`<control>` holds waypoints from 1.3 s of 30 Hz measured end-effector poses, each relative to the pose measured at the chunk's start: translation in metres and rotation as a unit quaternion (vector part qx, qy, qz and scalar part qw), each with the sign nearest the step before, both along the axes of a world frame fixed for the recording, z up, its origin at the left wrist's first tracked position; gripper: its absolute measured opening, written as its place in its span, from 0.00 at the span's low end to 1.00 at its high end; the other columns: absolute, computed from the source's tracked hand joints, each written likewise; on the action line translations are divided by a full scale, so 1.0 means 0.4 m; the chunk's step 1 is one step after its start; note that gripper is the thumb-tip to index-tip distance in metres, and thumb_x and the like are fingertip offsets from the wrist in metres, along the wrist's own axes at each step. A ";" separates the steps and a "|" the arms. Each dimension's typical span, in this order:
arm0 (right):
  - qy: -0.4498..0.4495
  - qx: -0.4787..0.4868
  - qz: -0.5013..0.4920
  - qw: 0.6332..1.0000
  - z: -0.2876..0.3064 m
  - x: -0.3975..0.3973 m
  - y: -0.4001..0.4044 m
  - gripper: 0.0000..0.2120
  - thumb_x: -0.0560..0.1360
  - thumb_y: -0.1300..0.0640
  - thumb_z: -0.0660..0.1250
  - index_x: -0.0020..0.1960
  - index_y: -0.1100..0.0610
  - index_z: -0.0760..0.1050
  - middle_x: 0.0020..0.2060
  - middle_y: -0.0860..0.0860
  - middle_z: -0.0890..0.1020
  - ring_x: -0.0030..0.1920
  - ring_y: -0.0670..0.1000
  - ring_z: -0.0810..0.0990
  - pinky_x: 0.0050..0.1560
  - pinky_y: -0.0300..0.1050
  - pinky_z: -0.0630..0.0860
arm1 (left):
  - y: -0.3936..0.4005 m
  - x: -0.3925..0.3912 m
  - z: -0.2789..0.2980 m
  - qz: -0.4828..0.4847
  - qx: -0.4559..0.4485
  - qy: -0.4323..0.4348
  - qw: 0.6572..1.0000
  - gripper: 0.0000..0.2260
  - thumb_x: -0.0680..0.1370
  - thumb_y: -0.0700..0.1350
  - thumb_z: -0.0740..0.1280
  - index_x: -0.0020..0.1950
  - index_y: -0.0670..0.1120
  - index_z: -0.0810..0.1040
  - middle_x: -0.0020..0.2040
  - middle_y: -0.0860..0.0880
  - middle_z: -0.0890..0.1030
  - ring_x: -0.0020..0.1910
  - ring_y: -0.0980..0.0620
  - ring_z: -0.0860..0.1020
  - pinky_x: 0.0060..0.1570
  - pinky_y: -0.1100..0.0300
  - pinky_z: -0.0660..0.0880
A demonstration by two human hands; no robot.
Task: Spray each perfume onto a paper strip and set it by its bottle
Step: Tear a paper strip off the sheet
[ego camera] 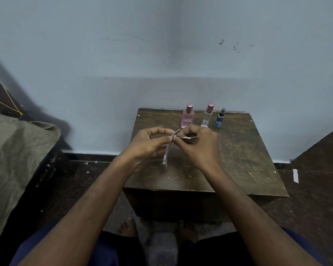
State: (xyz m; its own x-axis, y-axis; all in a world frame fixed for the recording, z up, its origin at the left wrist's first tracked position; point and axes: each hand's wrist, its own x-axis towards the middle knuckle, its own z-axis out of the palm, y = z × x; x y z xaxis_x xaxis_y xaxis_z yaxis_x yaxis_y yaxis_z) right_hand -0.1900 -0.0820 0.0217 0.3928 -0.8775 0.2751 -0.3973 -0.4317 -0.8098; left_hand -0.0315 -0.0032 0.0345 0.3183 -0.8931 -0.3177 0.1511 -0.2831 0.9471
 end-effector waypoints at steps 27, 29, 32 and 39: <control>0.056 -0.033 0.012 0.998 0.007 0.002 -0.011 0.07 0.80 0.59 0.74 0.57 0.55 0.88 0.49 0.47 0.89 0.44 0.39 0.83 0.50 0.26 0.78 | -0.001 0.052 -0.092 -0.006 0.098 -0.529 0.843 0.10 0.76 0.45 0.77 0.56 0.54 0.87 0.48 0.54 0.84 0.49 0.53 0.81 0.46 0.57 0.77; 0.051 -0.026 0.014 0.998 0.005 -0.002 -0.014 0.07 0.79 0.59 0.75 0.57 0.55 0.88 0.48 0.47 0.89 0.43 0.38 0.83 0.48 0.23 0.77 | -0.006 0.040 -0.079 0.003 0.074 -0.515 0.854 0.07 0.78 0.46 0.75 0.55 0.54 0.88 0.50 0.55 0.86 0.50 0.55 0.82 0.47 0.60 0.76; 0.047 -0.040 0.003 0.998 0.009 -0.005 -0.021 0.07 0.79 0.60 0.75 0.56 0.54 0.88 0.48 0.45 0.89 0.43 0.37 0.83 0.48 0.23 0.76 | -0.020 0.011 -0.037 0.032 0.007 -0.350 0.936 0.10 0.85 0.47 0.66 0.56 0.51 0.88 0.51 0.55 0.88 0.49 0.57 0.85 0.51 0.62 0.81; -0.003 -0.025 -0.011 1.000 0.024 -0.026 -0.035 0.07 0.77 0.60 0.77 0.54 0.54 0.88 0.44 0.44 0.88 0.44 0.36 0.85 0.48 0.27 0.80 | -0.013 -0.040 0.002 -0.043 -0.013 -0.167 0.985 0.13 0.79 0.46 0.76 0.62 0.47 0.84 0.45 0.48 0.89 0.46 0.50 0.89 0.54 0.50 0.85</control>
State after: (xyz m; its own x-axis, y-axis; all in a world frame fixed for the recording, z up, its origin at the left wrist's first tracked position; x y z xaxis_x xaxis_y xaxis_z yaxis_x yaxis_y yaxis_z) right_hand -0.2005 -0.0960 0.0314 0.3709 -0.8715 0.3208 -0.4029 -0.4623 -0.7899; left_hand -0.0474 -0.0082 0.0352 0.3235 -0.9282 -0.1840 -0.1940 -0.2554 0.9472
